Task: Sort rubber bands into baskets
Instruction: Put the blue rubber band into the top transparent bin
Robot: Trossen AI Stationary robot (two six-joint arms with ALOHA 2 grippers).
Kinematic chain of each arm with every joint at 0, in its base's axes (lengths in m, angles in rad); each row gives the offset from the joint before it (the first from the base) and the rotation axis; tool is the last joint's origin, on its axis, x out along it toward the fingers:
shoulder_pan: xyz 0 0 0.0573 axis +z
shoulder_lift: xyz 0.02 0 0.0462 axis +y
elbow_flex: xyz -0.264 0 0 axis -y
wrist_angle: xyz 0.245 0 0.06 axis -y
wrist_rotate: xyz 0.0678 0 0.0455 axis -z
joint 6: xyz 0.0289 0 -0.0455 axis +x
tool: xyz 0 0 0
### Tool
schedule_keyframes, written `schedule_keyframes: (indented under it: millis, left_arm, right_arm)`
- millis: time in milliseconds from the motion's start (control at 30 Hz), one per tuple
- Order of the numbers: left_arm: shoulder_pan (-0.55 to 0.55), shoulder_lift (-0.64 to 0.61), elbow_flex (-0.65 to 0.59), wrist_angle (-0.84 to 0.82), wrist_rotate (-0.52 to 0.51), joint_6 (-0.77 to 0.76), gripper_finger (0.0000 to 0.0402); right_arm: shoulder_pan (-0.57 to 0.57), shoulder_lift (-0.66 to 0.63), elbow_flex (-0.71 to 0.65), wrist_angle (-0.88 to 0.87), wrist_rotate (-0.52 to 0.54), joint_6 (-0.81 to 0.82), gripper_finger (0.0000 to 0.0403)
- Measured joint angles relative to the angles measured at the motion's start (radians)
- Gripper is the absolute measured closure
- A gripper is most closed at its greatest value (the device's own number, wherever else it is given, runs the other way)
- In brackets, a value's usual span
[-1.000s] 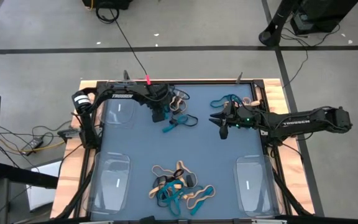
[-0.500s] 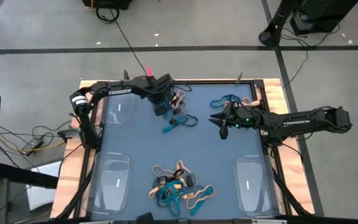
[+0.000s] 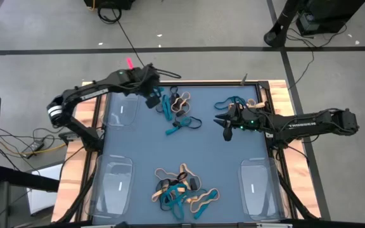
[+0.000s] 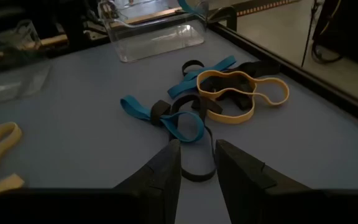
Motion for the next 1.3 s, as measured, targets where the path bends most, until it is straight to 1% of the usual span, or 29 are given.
schedule_keyframes:
  millis: [67, 133, 233, 367, 500, 633, 767, 833, 900, 967, 1100, 1167, 1233, 1300]
  left_arm:
    - [0.000, -0.025, 0.000, -0.053, -0.085, -0.044, 0.0395]
    - [0.007, -0.046, 0.000, -0.114, -0.146, -0.079, 0.0394]
    - [0.019, -0.067, 0.000, -0.172, -0.169, -0.120, 0.0394]
    - [0.047, -0.079, -0.035, -0.199, -0.169, -0.127, 0.0394]
    - [0.108, -0.078, -0.107, -0.217, -0.155, -0.130, 0.0394]
    - [0.164, -0.077, -0.189, -0.201, -0.074, -0.137, 0.0394]
    - [0.214, -0.077, -0.247, -0.193, -0.043, -0.134, 0.0385]
    - [0.233, -0.077, -0.265, -0.181, -0.028, -0.127, 0.0365]
    - [0.251, -0.077, -0.283, -0.173, 0.007, -0.121, 0.0333]
    - [0.268, -0.077, -0.290, -0.174, 0.029, -0.120, 0.0293]
    - [0.299, -0.077, -0.295, -0.163, 0.029, -0.120, 0.0207]
    - [0.307, -0.077, -0.295, -0.133, 0.029, -0.118, 0.0171]
    - [0.308, -0.077, -0.295, -0.096, 0.030, -0.095, 0.0143]
    - [0.308, -0.077, -0.295, -0.038, 0.058, -0.078, 0.0127]
  right_arm:
    - [0.000, 0.000, 0.000, 0.000, 0.000, 0.019, 0.0291]
    - [0.000, 0.000, 0.000, 0.000, 0.000, 0.026, 0.0292]
    - [0.000, 0.000, 0.000, 0.000, -0.002, 0.029, 0.0294]
    - [0.000, 0.000, 0.000, 0.000, -0.019, 0.033, 0.0296]
    - [0.000, 0.000, 0.000, 0.000, -0.027, 0.048, 0.0298]
    - [0.000, 0.000, 0.000, 0.000, -0.027, 0.048, 0.0298]
    - [0.000, 0.000, 0.000, 0.000, -0.032, 0.049, 0.0296]
    - [0.000, 0.000, 0.000, 0.000, -0.039, 0.049, 0.0292]
    - [0.000, 0.000, 0.000, 0.000, -0.045, 0.054, 0.0286]
    - [0.000, 0.000, 0.000, 0.000, -0.045, 0.060, 0.0278]
    - [0.000, 0.000, 0.000, 0.000, -0.035, 0.087, 0.0263]
    - [0.000, 0.000, 0.000, 0.000, -0.019, 0.103, 0.0258]
    - [0.000, 0.000, 0.000, 0.002, -0.018, 0.111, 0.0256]
    - [0.000, 0.000, 0.000, 0.008, -0.017, 0.122, 0.0257]
